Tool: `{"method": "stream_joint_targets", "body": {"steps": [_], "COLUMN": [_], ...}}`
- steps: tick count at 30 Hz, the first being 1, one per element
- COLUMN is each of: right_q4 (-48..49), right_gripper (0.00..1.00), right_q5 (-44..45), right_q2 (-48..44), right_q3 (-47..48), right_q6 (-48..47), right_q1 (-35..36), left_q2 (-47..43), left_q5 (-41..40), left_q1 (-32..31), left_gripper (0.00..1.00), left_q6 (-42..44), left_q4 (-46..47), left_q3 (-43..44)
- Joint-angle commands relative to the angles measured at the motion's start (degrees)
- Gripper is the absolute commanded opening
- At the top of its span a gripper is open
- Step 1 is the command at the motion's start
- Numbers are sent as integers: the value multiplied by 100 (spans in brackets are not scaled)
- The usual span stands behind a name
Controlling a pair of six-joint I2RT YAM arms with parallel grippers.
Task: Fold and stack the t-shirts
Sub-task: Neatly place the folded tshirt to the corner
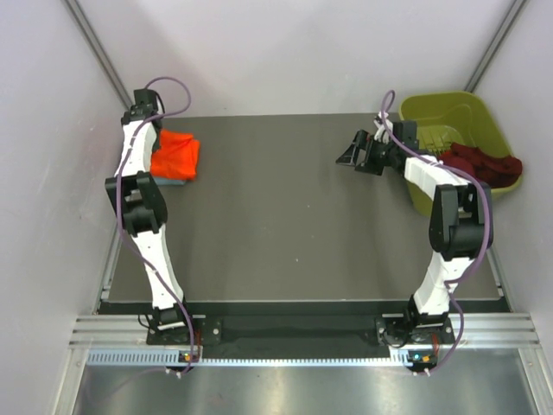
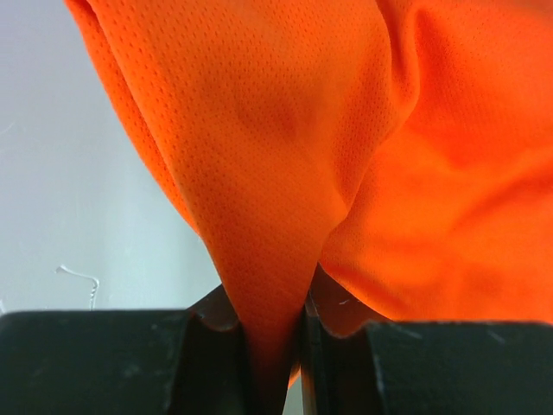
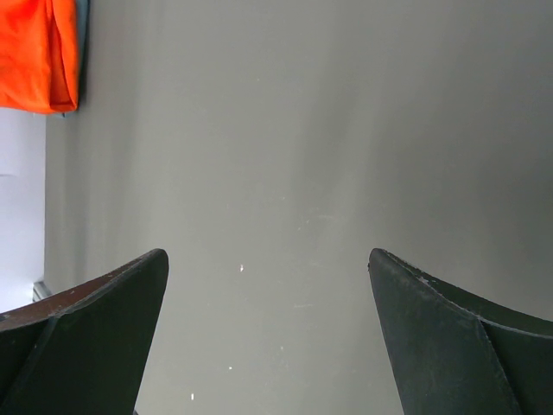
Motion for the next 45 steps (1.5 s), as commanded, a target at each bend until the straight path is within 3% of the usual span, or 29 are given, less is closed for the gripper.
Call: {"method": "stream_joint_targets", "body": {"steps": [1, 9, 23, 26, 27, 29, 35, 39, 41, 42, 45], "right_q4": [236, 184, 210, 219, 219, 219, 166, 140, 9, -53, -291], "right_gripper": [100, 100, 100, 100, 100, 100, 100, 100, 100, 100, 100], "right_q5": [15, 50, 94, 103, 94, 111, 287, 655, 910, 1024, 1894], "right_q2": [-401, -463, -445, -419, -419, -419, -463, -664, -848, -902, -1156], "right_q3": [-38, -64, -82, -82, -82, -90, -91, -29, 128, 208, 577], "right_q6": [-123, -185, -176, -176, -185, -202, -246, -457, -737, -825, -1203], "right_q1": [61, 61, 78, 96, 104, 113, 122, 122, 122, 122, 113], "left_q2": [111, 464, 560, 595, 587, 569, 359, -343, -897, -1203, -1548], "left_q5": [-584, -831, -1086, -1121, -1156, -1008, -446, 185, 512, 1053, 1838], "left_q1": [31, 92, 242, 224, 233, 189, -152, -610, -969, -1015, -1436], "left_gripper": [9, 9, 11, 23, 40, 54, 62, 63, 75, 80, 86], "left_q6": [47, 65, 73, 126, 126, 100, -172, -68, -102, -250, -1065], "left_q4": [516, 692, 805, 902, 946, 964, 1069, 1868, 2211, 2203, 1844], "left_q3": [351, 747, 615, 633, 659, 703, 1256, 514, 107, -190, -378]}}
